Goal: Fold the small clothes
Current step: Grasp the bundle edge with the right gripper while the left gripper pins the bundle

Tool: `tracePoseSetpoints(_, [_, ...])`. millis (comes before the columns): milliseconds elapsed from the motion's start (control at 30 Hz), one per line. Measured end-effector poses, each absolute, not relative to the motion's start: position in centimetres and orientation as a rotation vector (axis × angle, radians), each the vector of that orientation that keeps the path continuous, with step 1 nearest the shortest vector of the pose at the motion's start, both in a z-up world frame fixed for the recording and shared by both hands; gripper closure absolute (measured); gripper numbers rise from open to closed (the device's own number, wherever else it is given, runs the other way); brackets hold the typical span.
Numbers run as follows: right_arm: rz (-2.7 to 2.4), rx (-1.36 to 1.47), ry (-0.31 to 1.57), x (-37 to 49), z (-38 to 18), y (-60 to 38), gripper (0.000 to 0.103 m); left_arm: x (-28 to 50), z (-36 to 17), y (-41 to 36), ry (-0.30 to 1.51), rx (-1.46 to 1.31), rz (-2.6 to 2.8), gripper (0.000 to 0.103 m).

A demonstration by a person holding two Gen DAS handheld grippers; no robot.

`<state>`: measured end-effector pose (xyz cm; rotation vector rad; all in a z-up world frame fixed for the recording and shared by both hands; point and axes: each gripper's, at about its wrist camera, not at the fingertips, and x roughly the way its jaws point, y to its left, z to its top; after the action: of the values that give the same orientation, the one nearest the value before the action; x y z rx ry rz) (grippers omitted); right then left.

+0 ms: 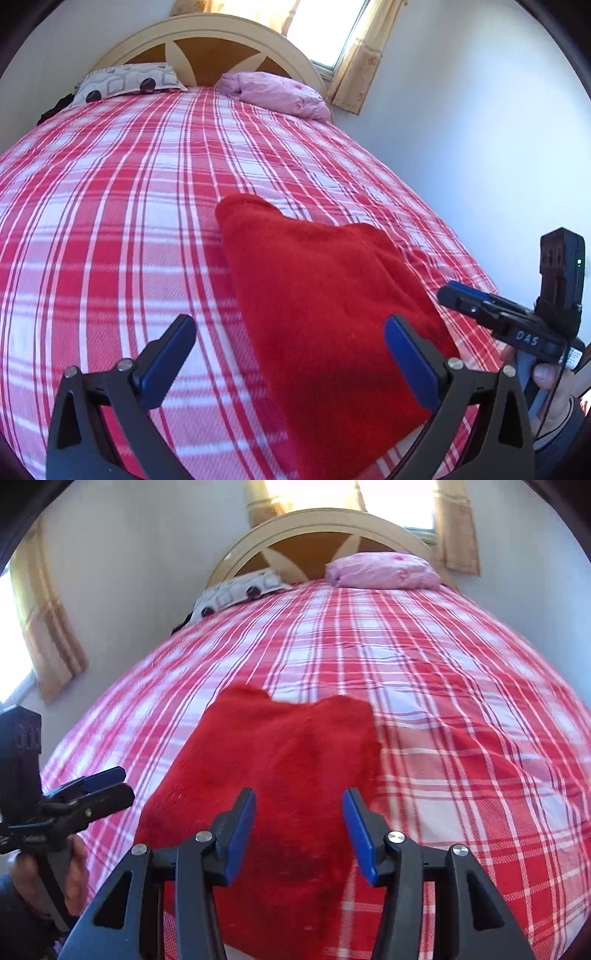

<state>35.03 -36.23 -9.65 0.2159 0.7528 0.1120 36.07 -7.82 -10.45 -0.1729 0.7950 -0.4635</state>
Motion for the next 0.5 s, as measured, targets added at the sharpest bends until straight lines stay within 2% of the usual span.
tracePoseSetpoints(333, [0.149, 0.392, 0.848, 37.5, -13.9, -39.5, 0.049, 39.9, -15.0, -8.6, 0.935, -0.230, -0.489, 0.001])
tracePoseSetpoints(500, [0.162, 0.475, 0.859, 38.5, -15.8, -40.3, 0.049, 40.0, -15.3, -9.1, 0.942, -0.237, -0.520, 0.001])
